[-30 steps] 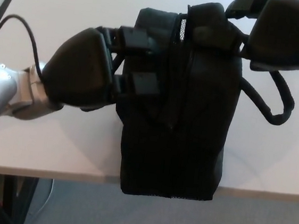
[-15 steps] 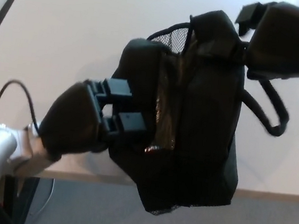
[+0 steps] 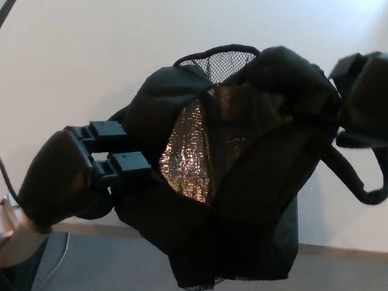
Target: A lunch bag is kept on the middle of the desk and the robot uses both its hands to grab the opening of the bag from the left and right and moves its hands away from each other to spread the bag open
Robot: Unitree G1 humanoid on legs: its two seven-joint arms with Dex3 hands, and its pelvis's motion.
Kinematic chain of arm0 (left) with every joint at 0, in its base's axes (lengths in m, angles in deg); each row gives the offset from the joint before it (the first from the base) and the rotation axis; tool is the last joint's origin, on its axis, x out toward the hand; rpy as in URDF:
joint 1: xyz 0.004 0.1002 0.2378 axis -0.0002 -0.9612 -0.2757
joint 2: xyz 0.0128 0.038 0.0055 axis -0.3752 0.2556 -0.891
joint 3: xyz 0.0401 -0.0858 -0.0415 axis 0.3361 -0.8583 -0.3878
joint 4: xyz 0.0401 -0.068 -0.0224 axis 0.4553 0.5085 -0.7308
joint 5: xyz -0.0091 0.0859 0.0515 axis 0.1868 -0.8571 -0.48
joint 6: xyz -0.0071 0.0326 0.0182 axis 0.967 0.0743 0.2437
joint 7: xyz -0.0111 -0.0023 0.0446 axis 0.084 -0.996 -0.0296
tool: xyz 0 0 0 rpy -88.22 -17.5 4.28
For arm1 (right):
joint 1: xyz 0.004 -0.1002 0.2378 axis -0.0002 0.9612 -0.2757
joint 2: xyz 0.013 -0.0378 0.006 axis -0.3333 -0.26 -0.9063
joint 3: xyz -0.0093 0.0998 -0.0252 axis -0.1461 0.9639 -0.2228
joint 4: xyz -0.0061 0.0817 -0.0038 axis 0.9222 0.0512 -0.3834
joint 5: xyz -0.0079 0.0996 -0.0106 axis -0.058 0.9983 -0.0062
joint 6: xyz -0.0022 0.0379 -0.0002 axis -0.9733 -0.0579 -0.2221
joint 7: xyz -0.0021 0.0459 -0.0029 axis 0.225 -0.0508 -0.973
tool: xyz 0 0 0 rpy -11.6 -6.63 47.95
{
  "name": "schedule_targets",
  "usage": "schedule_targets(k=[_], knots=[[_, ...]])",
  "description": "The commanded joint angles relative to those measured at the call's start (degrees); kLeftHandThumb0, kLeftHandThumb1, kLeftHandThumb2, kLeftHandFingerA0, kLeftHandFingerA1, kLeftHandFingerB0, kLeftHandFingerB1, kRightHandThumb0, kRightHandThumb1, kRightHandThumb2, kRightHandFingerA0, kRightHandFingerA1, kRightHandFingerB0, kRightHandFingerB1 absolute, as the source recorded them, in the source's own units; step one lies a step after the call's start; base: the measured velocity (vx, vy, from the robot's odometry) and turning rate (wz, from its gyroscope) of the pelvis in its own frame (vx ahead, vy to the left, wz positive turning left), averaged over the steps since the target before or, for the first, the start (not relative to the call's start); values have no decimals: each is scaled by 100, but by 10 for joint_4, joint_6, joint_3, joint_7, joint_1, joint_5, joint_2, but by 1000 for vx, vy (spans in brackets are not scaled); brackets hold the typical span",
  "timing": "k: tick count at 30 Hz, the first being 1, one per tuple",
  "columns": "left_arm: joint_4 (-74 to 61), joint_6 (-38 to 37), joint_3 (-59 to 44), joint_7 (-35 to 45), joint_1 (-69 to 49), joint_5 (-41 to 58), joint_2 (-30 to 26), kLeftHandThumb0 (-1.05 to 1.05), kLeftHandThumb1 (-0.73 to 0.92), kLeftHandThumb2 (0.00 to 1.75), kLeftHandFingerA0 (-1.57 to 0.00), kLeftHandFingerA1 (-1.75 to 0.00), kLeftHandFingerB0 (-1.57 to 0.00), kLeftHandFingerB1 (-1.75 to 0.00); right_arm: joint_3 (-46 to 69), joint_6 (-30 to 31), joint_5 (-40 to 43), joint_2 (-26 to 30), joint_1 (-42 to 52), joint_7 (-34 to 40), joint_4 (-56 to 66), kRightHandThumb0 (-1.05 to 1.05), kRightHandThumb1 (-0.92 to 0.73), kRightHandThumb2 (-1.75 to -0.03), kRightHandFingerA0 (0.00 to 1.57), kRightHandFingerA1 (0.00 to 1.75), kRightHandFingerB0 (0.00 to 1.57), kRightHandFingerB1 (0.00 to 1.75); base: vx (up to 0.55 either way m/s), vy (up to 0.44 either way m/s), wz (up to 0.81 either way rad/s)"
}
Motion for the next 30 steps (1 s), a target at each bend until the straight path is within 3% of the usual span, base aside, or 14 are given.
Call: schedule_targets(k=[1,2,5,10,11,12,13,14,15,16,17,20,26,30], knots=[[23,-14,-23,12,-22,26,-35,-9,43,87,-98,-158,-103,-78,29,-2,12,64,84,20,15,-38,-54,-57,91,98,60,41,0,0,0],[22,-13,-25,10,-25,26,-34,-9,43,87,-97,-158,-102,-79,34,-3,12,70,95,24,19,-43,-45,-74,92,101,55,52,0,0,0],[20,-11,-32,11,-33,27,-34,-10,43,86,-97,-158,-102,-79,50,-1,17,84,128,29,35,-42,-45,-74,91,104,54,52,0,0,0],[29,-16,-34,15,-42,30,-30,-12,45,84,-99,-153,-103,-75,99,-8,68,95,269,74,53,-40,-48,-77,92,96,53,53,0,0,0],[29,-15,-33,16,-43,29,-29,-13,44,84,-100,-149,-103,-76,103,-12,72,92,288,83,52,-34,-57,-57,91,99,58,42,0,0,0],[28,-14,-33,16,-43,28,-28,-13,44,84,-100,-149,-103,-76,106,-12,69,88,302,94,52,-34,-57,-57,91,99,58,42,0,0,0],[28,-12,-32,17,-44,28,-27,-12,42,85,-100,-147,-105,-76,108,-4,68,84,323,98,54,-41,-48,-77,90,97,51,53,0,0,0],[30,-14,-33,21,-45,31,-23,-14,41,89,-100,-149,-103,-76,108,1,73,71,356,107,46,-34,-58,-57,88,95,54,41,0,0,0],[30,-15,-33,23,-45,32,-22,-14,41,89,-100,-149,-103,-76,109,1,75,66,368,109,43,-34,-58,-57,88,95,54,41,0,0,0],[30,-14,-34,24,-46,33,-21,-14,41,91,-100,-148,-103,-76,112,0,84,57,382,111,35,-32,-57,-57,89,91,54,40,0,0,0],[30,-15,-35,26,-47,34,-20,-14,40,91,-101,-147,-103,-77,116,0,96,41,404,114,23,-31,-58,-57,94,67,55,40,0,0,0],[26,-18,-37,30,-52,36,-22,-14,40,95,-99,-155,-104,-77,120,9,107,13,452,118,8,-36,-64,-60,93,54,54,41,0,0,0],[28,-19,-39,32,-60,32,-28,-13,40,95,-101,-153,-103,-77,115,5,87,-8,478,161,-9,-32,-61,-58,90,70,54,42,0,0,0],[25,-19,-41,31,-62,30,-30,-13,40,94,-99,-156,-103,-78,123,-7,100,-3,466,154,-7,-33,-64,-59,89,58,49,41,0,0,0]])
